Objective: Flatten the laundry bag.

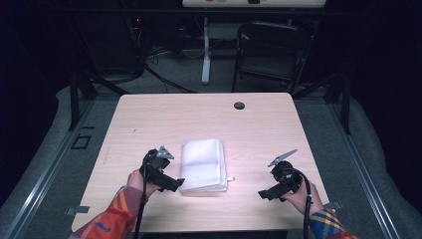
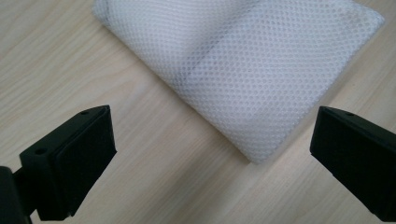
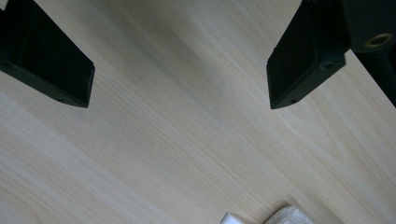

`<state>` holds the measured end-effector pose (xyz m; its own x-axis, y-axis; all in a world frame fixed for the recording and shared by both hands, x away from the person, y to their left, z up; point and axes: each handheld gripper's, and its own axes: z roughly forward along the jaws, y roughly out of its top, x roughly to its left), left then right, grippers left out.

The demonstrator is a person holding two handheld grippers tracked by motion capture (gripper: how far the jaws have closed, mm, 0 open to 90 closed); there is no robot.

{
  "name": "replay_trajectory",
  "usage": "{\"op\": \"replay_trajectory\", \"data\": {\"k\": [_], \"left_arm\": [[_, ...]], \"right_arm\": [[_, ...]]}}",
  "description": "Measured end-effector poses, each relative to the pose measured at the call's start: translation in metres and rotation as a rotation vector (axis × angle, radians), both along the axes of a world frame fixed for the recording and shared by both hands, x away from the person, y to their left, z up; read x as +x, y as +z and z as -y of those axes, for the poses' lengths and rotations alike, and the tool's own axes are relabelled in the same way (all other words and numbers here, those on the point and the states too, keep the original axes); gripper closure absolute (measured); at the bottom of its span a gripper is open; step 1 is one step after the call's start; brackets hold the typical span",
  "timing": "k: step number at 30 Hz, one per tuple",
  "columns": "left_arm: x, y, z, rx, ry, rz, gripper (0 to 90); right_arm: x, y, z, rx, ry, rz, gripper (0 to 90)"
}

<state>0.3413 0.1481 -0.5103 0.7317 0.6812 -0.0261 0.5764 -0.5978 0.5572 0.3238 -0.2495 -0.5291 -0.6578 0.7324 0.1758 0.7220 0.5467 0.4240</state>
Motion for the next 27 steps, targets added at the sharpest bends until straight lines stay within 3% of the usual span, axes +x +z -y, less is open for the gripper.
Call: {"op": "replay_trajectory", "data": {"k": [9,27], "left_arm": [[0.004,-0.006,0.014,0.012,-0.033,0.000,0.0],[0.002,-0.016,0.066,0.045,-0.175,0.005,7.7]], "right_arm": [[0.001,-0.001,0.001,-0.001,-0.002,-0.016,8.5],[0.000,-0.004,-0.001,-0.006,0.006,-0.021,9.4]]}}
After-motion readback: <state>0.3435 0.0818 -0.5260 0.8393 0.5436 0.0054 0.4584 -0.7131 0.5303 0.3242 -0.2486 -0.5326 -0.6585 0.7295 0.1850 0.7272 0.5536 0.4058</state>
